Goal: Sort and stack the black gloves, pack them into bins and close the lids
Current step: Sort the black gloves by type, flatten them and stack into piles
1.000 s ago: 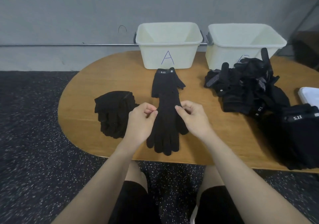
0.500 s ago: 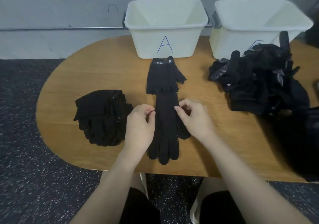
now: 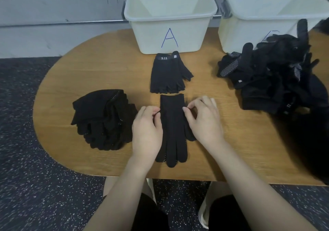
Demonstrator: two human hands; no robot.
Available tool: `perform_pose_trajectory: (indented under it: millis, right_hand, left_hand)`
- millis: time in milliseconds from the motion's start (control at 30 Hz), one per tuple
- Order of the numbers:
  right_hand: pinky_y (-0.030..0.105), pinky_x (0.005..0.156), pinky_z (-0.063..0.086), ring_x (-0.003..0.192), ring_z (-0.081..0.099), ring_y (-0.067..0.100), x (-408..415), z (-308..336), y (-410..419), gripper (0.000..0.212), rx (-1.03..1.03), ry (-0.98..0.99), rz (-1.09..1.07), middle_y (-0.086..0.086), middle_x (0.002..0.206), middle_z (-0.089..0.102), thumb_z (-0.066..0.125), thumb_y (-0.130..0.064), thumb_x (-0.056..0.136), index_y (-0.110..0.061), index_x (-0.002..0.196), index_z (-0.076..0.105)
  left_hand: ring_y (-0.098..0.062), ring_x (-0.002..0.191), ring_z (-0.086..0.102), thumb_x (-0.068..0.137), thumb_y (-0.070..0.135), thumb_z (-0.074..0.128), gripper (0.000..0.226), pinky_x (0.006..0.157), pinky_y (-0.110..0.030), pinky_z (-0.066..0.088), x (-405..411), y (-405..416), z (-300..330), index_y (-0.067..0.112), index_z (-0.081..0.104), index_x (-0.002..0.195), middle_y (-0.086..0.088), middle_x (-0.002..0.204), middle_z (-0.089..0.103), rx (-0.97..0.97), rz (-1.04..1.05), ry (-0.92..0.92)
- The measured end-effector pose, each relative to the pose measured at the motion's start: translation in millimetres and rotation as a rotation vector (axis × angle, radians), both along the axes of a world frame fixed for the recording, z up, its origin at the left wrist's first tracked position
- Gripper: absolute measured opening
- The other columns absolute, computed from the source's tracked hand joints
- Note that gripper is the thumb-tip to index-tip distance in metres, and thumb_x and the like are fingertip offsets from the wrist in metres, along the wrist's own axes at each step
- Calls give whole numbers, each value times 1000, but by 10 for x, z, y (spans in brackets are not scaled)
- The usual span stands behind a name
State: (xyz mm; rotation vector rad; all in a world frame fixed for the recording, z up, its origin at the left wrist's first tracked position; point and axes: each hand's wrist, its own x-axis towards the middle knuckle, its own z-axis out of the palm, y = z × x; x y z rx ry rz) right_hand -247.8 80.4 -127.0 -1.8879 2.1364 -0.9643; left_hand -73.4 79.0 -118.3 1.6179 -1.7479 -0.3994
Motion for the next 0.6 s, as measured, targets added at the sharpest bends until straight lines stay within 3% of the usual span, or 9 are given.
perform_pose_trajectory:
  millis: [133, 267, 400, 467, 533, 600]
  right_hand:
    - [30, 82, 44, 96, 47, 17, -73, 10, 92, 19, -11, 53, 28, -1, 96, 56, 70, -29, 95, -10, 91, 70]
    - [30, 82, 43, 96, 48, 18, -236, 64, 250, 21, 32, 113, 59, -1, 97, 56, 67, -32, 95, -12, 93, 69]
    - [37, 86, 48, 99, 51, 19, -288, 157, 442, 18, 12, 148, 122, 0, 104, 57, 62, -28, 97, -12, 104, 67]
    - [42, 91, 50, 107, 54, 21, -249, 163, 572, 22, 3, 177, 186, 2, 116, 60, 62, -23, 98, -10, 116, 67]
    - [42, 105, 46, 126, 51, 20, -214, 124, 679, 34, 57, 210, 244, 1, 137, 58, 58, -22, 101, -13, 133, 63]
    - [36, 117, 28, 147, 35, 14, -197, 81, 724, 45, 133, 238, 277, -5, 157, 46, 48, -27, 106, -18, 150, 51]
  left_hand:
    - [-1, 83, 53, 97, 9, 66, 12, 78, -5, 43, 12, 102, -6, 11, 72, 107, 7, 95, 64, 4, -67, 10]
    - [-8, 89, 59, 97, 8, 64, 16, 86, -29, 56, -9, 239, 14, 13, 71, 110, 6, 100, 63, 23, -128, -28]
    - [-24, 113, 61, 96, 5, 62, 29, 99, -41, 51, -83, 342, 82, 9, 70, 124, -6, 124, 64, -122, -310, -291]
    - [-24, 136, 51, 101, 14, 56, 36, 116, -41, 40, -125, 367, 87, 12, 64, 136, -7, 146, 57, -142, -515, -415]
    - [-17, 154, 26, 109, 32, 37, 48, 128, -38, 20, -114, 368, 66, 15, 47, 153, -3, 165, 35, -59, -622, -510]
    - [-11, 159, 1, 110, 47, 19, 60, 130, -37, 5, -54, 335, 50, 19, 21, 164, 3, 172, 10, 46, -663, -568]
